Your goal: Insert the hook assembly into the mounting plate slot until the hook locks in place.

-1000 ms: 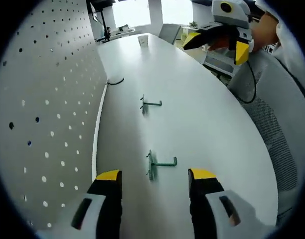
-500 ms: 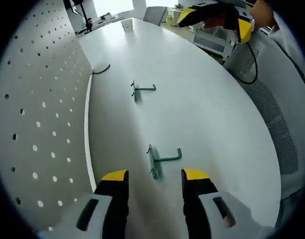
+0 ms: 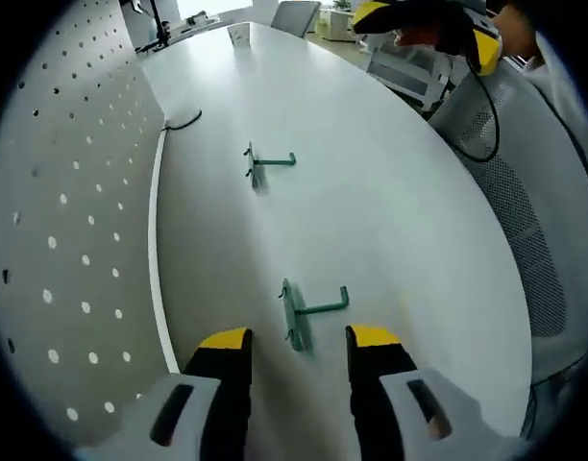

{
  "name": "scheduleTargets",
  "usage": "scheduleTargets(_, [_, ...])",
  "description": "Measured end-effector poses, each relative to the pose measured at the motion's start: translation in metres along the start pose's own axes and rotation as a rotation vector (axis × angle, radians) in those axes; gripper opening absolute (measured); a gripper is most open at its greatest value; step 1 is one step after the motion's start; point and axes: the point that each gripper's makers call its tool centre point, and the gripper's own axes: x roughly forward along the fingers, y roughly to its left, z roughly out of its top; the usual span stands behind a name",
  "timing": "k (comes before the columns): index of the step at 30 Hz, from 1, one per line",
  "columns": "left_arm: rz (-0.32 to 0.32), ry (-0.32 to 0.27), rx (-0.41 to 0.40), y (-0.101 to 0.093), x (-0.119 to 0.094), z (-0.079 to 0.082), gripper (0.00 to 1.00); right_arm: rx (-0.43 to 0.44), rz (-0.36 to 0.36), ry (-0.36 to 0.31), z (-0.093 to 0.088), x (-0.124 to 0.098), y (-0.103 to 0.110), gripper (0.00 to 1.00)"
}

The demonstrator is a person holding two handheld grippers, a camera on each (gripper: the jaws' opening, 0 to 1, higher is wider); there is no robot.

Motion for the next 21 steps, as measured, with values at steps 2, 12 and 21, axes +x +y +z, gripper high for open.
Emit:
scheduleTargets(2, [0.002,0.005,-0.003,0.0012,0.0000,0.0000,0.39,0.006,0.000,0.000,-0.0002,0.0001,0.0000,0.46])
scheduleTargets(12, [0.044,0.034,-0.041,0.0078,0.0000,-0.0002,0.13,-0.006,-0.003,0.001,0.0001,-0.0003,-0.0002,0.43])
scheduleTargets(21, [0.077,0.039,-0.021,0.0103,0.0010,-0.0003,0.04,-0.009,-0.006,0.003,-0.0004,-0.0007,-0.0014,0.42])
